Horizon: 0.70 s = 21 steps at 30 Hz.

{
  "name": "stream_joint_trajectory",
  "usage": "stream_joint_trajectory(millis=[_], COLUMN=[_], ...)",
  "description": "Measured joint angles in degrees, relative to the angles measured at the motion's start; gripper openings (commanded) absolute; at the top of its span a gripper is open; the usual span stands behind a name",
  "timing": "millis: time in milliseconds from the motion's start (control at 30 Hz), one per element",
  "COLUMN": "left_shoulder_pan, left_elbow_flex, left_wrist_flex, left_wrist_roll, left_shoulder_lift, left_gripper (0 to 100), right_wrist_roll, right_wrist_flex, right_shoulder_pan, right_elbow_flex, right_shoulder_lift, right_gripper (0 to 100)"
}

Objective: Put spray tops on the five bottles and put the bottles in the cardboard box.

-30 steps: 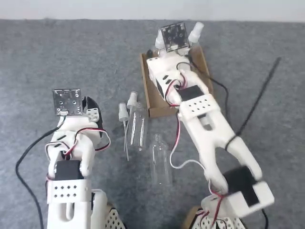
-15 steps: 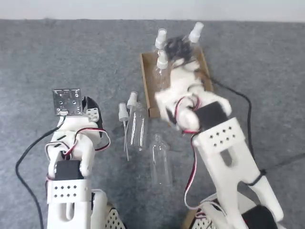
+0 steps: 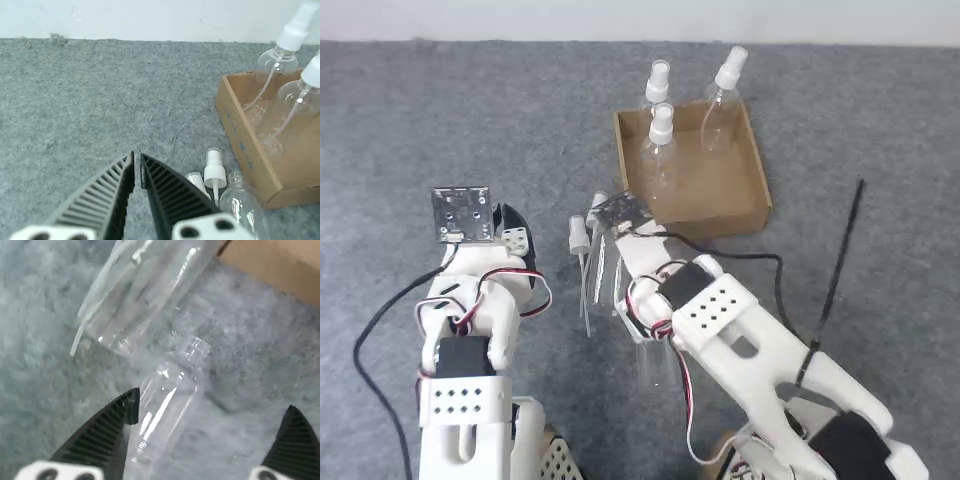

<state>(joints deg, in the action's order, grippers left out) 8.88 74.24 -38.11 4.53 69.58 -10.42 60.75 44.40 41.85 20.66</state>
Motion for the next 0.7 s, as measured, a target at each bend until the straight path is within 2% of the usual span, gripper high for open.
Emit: stream_joint_trajectory(millis=[167,433,533,667,700], left_shoulder_pan=[0.1,0.1,0.1,0.0,0.1], left_elbow_flex=[0.0,0.0,0.0,0.0,0.0], left_wrist_flex=[0.0,0.0,0.0,0.0,0.0], left_wrist_roll=[0.0,0.0,0.0,0.0,0.0], left_shoulder_lift=[0.0,0.0,0.0,0.0,0.0], left_gripper=[1,1,1,1,1], right_wrist_roll=[-6.2,-7.0,-7.0,-5.8,-4.4], right_wrist_flex=[-1.1,-3.0,-3.0,-1.7,-1.5], right_shoulder_pan=[0.4,0.4,0.2,-3.4,-4.8], right_elbow_flex=[0.1,0.9,0.9,0.9,0.9], right_shoulder_lift=[-3.7,-13.8,-14.3,-14.3,-14.1], right_gripper=[37.3,35.7,23.8,0.8,0.3])
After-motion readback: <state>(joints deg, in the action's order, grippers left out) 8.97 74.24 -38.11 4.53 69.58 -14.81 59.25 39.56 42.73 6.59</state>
